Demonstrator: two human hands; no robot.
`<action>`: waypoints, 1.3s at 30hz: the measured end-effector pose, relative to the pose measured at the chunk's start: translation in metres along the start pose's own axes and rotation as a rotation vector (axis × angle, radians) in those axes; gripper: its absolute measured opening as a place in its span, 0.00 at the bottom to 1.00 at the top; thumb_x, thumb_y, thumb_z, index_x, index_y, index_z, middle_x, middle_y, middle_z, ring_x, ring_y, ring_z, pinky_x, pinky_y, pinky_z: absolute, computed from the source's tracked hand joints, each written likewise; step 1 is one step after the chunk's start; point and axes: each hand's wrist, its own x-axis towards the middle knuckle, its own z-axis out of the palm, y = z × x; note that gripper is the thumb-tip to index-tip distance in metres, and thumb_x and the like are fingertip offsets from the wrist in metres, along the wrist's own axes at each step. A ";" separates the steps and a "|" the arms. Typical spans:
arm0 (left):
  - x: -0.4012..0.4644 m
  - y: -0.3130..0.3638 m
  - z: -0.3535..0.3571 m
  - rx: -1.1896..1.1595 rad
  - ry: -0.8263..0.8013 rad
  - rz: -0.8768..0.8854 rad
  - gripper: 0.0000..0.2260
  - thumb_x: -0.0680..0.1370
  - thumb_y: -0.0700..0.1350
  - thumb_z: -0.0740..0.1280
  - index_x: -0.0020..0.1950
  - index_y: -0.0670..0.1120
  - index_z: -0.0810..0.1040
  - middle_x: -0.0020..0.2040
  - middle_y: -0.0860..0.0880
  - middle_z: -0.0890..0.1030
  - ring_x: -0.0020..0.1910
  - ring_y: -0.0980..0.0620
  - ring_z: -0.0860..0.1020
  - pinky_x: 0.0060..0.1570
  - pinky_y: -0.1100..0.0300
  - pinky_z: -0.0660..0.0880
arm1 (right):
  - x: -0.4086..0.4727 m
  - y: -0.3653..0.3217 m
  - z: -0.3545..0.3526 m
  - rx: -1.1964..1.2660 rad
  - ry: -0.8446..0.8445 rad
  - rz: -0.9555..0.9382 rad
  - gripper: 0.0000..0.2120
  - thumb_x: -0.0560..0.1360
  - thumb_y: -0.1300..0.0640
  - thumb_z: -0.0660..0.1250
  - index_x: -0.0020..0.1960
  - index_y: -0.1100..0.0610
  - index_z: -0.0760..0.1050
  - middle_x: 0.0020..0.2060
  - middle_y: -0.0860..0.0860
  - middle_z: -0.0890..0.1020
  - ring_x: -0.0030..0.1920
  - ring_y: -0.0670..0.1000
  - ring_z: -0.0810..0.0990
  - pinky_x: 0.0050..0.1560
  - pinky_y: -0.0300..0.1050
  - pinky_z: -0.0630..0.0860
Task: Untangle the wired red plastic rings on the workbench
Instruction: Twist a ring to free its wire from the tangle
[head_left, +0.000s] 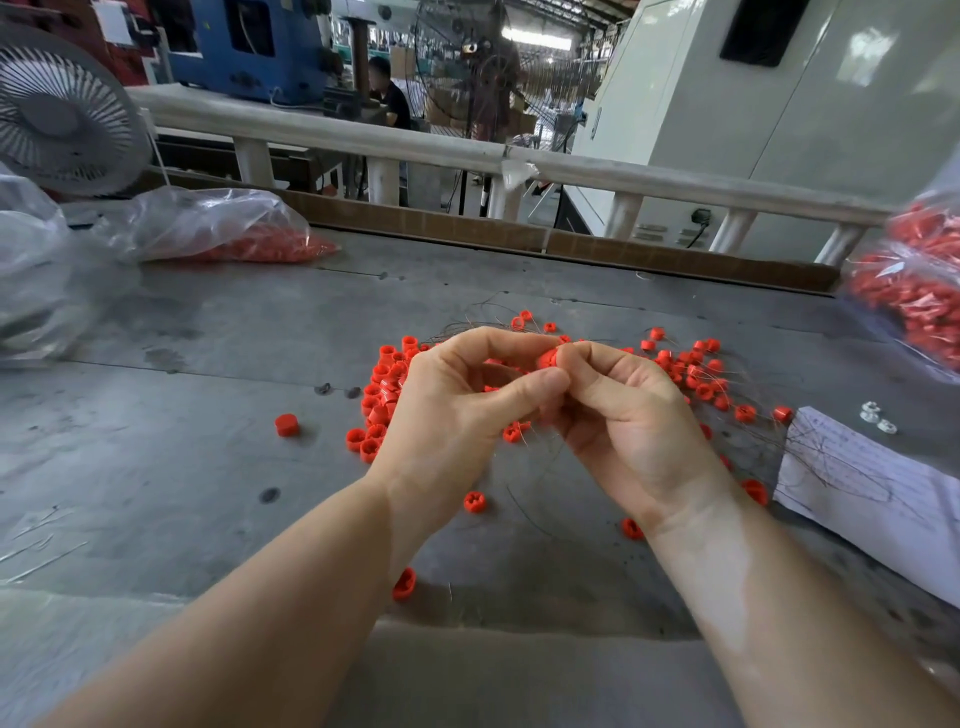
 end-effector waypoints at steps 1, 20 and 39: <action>0.000 0.000 0.000 0.007 0.011 0.008 0.11 0.63 0.44 0.73 0.44 0.45 0.82 0.36 0.48 0.84 0.35 0.56 0.81 0.37 0.67 0.76 | 0.000 0.000 0.001 -0.011 -0.025 0.007 0.12 0.70 0.57 0.62 0.32 0.54 0.82 0.29 0.46 0.81 0.31 0.41 0.79 0.35 0.32 0.75; -0.002 0.001 0.006 0.225 0.103 0.203 0.07 0.65 0.48 0.71 0.43 0.51 0.82 0.40 0.52 0.79 0.35 0.58 0.79 0.36 0.67 0.75 | -0.002 0.001 0.009 -0.113 -0.002 -0.033 0.13 0.77 0.57 0.60 0.50 0.67 0.76 0.24 0.45 0.74 0.25 0.41 0.72 0.28 0.32 0.70; 0.000 -0.004 0.001 -0.068 -0.003 0.045 0.09 0.64 0.44 0.72 0.42 0.45 0.82 0.37 0.49 0.84 0.37 0.55 0.82 0.40 0.65 0.77 | -0.002 -0.001 0.001 -0.030 0.069 -0.011 0.05 0.62 0.56 0.69 0.30 0.56 0.80 0.23 0.50 0.75 0.25 0.45 0.74 0.25 0.34 0.69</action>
